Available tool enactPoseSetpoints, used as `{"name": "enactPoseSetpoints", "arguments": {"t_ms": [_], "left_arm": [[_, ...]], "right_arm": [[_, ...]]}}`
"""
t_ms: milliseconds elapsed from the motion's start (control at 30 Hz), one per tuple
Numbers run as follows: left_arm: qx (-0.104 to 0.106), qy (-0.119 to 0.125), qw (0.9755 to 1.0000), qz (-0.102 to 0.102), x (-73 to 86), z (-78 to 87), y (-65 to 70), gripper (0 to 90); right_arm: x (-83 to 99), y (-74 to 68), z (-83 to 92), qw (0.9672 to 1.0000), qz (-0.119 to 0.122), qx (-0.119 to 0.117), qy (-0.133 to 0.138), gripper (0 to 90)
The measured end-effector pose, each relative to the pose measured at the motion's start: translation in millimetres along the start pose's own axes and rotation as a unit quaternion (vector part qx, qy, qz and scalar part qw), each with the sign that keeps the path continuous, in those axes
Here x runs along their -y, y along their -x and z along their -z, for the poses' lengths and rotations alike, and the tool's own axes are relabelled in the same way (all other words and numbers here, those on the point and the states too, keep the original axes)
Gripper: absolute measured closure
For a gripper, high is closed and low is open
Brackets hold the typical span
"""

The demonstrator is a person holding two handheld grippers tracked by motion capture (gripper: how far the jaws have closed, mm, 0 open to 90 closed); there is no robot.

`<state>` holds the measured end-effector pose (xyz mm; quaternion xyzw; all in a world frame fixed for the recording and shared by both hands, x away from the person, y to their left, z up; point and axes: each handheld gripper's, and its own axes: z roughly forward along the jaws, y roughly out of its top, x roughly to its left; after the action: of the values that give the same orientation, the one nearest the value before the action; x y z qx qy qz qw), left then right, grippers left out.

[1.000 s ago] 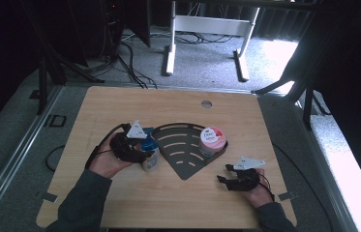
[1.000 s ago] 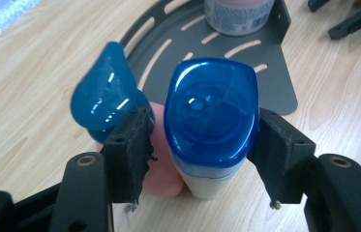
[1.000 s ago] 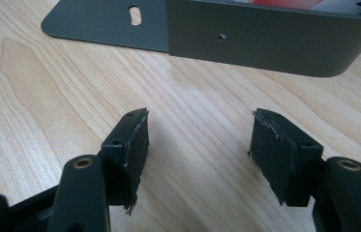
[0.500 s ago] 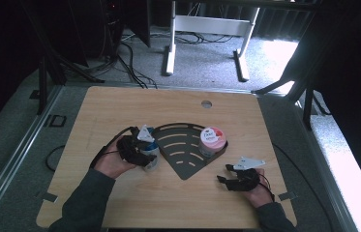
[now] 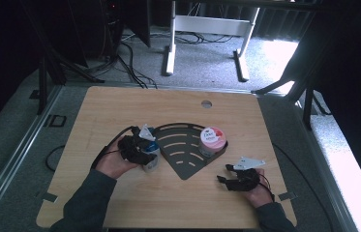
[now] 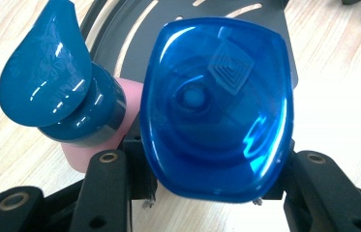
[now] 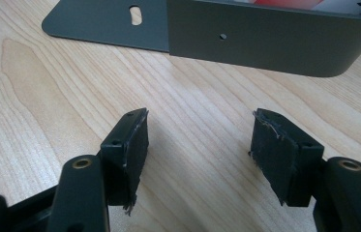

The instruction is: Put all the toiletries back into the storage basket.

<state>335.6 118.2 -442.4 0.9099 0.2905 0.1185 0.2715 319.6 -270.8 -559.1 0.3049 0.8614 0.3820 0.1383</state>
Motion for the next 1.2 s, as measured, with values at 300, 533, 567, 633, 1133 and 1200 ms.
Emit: {"name": "enactPoseSetpoints", "arguments": {"t_ms": [300,533,567,633,1133,1200], "left_arm": [[0.028,0.002,0.9996,0.007,-1.2,-1.4,0.9,54.7],[0.013,-0.023,0.9993,-0.027,-2.6,-8.5,6.9,50.6],[0.012,-0.031,0.9989,-0.032,-3.1,-10.7,7.4,49.9],[0.011,-0.036,0.9987,-0.034,-3.5,-13.0,8.1,49.6],[0.005,-0.065,0.9967,-0.048,-5.2,-28.7,10.5,49.3],[0.001,-0.079,0.9953,-0.056,-4.9,-32.9,11.7,48.5]], "right_arm": [[0.0,0.0,0.1,1.0,0.0,0.0,0.0,37.9],[0.0,0.0,0.0,1.0,0.0,0.0,-0.001,37.8],[0.0,-0.1,0.0,1.0,0.0,0.0,0.0,37.8],[0.0,0.0,-0.1,1.0,0.0,0.0,0.0,37.8],[0.0,0.1,0.0,1.0,0.0,0.0,0.0,37.8],[0.0,0.0,0.0,1.0,0.0,0.0,-0.001,37.8]]}}
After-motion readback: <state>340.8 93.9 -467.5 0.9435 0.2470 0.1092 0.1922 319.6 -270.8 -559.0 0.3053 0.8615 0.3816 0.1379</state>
